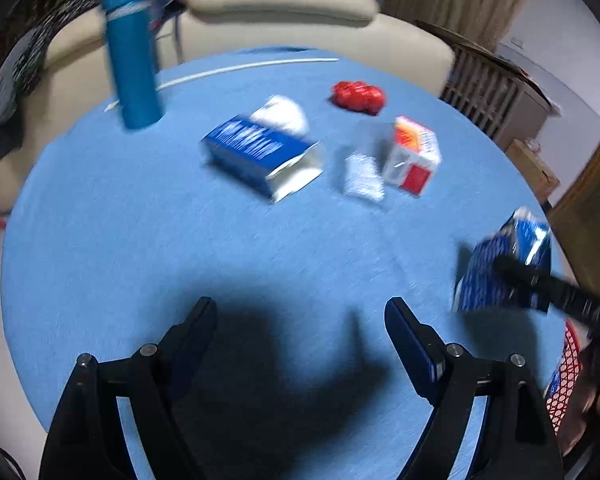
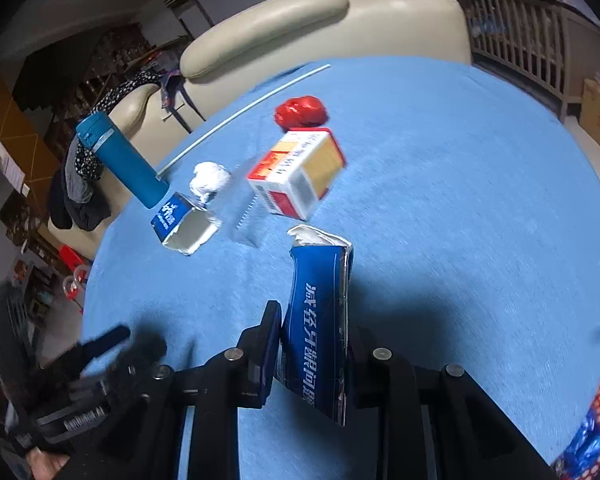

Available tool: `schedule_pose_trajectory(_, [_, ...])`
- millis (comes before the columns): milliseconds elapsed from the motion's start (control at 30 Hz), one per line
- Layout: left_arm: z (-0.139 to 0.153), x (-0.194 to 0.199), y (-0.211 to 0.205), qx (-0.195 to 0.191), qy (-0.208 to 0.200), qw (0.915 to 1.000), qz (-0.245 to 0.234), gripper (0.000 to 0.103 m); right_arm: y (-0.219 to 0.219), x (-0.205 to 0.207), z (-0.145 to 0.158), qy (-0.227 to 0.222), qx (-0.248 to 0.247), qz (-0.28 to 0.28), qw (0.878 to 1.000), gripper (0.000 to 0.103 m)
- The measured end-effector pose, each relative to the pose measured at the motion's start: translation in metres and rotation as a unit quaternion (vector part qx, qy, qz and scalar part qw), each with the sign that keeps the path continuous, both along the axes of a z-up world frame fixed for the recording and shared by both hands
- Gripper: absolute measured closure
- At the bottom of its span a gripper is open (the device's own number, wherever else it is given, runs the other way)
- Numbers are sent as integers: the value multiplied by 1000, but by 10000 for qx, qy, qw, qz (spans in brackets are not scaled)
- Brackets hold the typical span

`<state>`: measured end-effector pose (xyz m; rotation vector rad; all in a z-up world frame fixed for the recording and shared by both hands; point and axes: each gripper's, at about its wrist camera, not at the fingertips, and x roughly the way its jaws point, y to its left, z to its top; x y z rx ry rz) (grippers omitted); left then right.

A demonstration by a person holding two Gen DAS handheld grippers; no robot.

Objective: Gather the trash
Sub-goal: 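Grasp the blue torn medicine box with the right tool and lift it, then grasp the clear plastic container with the left tool while the right tool holds the blue box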

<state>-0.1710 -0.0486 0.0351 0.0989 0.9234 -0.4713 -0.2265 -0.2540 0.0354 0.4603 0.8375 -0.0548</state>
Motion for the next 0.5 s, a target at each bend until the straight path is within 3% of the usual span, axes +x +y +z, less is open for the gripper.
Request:
schedule_pose_trajectory(200, [18,23,-54,171,-166,9982,-556,17,-12,-12,-5,-75,267,-88,9996,74])
schedule_pose_trajectory(500, [3,77,-100,297,13,9981,-541,17,-22,-16,-13,-125,523,-44,9985,74])
